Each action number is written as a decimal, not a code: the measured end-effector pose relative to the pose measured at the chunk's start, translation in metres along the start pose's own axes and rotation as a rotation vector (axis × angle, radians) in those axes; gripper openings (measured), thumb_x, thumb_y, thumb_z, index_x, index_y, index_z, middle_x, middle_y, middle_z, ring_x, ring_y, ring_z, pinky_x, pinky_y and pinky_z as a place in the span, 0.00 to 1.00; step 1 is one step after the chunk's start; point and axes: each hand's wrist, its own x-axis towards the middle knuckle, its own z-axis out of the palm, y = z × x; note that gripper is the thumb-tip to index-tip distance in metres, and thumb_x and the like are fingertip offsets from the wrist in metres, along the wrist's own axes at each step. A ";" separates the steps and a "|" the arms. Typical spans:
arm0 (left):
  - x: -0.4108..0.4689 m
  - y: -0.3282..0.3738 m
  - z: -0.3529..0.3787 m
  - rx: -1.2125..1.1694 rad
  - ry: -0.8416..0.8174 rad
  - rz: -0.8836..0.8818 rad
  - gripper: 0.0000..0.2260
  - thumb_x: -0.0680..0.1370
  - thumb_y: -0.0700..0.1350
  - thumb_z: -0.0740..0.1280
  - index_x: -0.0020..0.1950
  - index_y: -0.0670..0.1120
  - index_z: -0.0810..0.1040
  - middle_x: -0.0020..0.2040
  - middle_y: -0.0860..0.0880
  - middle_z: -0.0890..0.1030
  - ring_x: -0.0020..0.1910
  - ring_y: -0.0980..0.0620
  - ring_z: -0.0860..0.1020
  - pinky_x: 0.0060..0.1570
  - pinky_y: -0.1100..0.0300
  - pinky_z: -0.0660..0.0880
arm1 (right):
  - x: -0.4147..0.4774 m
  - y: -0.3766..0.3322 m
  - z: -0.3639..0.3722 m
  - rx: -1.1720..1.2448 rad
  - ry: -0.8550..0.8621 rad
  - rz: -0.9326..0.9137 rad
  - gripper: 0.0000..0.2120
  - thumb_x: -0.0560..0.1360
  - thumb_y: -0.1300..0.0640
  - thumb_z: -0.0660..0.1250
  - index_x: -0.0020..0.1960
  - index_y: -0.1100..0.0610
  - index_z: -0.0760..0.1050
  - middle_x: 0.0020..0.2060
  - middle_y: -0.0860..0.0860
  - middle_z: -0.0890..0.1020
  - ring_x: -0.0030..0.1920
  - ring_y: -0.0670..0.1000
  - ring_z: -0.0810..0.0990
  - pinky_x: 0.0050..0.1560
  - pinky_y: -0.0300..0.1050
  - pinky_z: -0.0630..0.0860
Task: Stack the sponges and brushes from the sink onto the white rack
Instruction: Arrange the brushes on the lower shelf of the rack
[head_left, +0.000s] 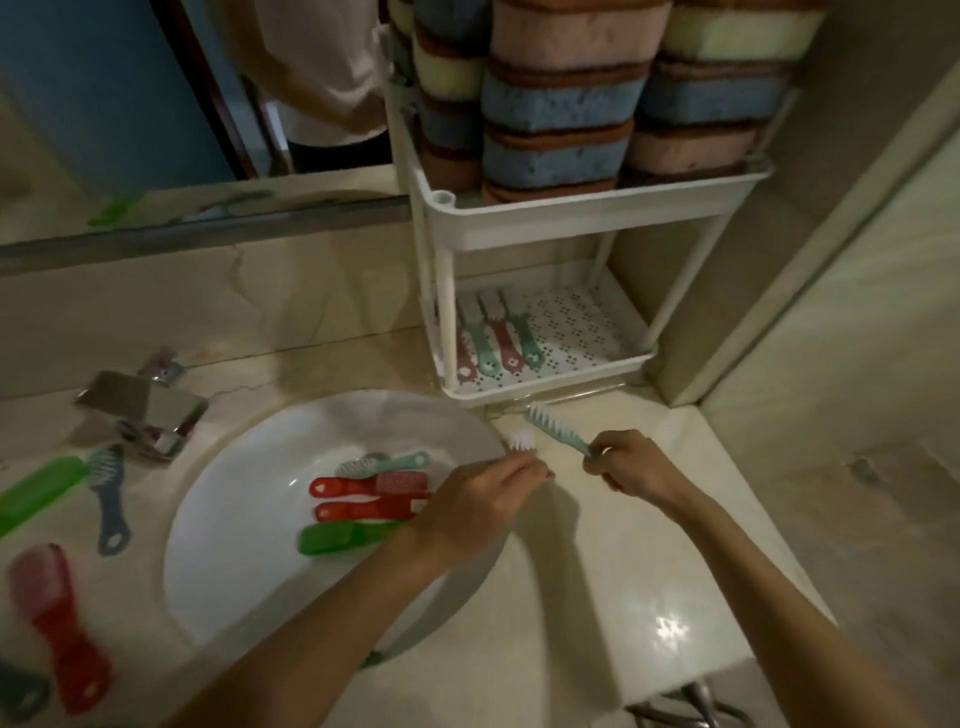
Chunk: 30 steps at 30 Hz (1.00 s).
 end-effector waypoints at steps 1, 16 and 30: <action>0.011 0.005 0.006 -0.005 0.009 0.017 0.09 0.73 0.41 0.65 0.43 0.41 0.85 0.41 0.45 0.86 0.38 0.53 0.85 0.47 0.63 0.78 | 0.000 0.007 -0.012 0.008 0.034 0.011 0.08 0.71 0.63 0.66 0.35 0.54 0.75 0.25 0.51 0.75 0.27 0.48 0.71 0.29 0.39 0.65; 0.133 -0.080 0.107 0.167 -0.303 -0.161 0.11 0.64 0.33 0.64 0.41 0.36 0.84 0.39 0.39 0.85 0.33 0.46 0.85 0.26 0.56 0.80 | 0.129 -0.017 -0.065 -0.096 0.303 -0.148 0.12 0.77 0.62 0.59 0.57 0.67 0.75 0.54 0.63 0.80 0.56 0.61 0.78 0.55 0.50 0.73; 0.137 -0.105 0.148 0.150 -0.696 -0.439 0.12 0.79 0.44 0.61 0.57 0.40 0.79 0.55 0.42 0.80 0.55 0.43 0.79 0.53 0.52 0.76 | 0.199 -0.012 -0.053 -0.284 0.166 -0.059 0.27 0.81 0.44 0.47 0.74 0.59 0.55 0.70 0.59 0.66 0.67 0.60 0.69 0.69 0.54 0.66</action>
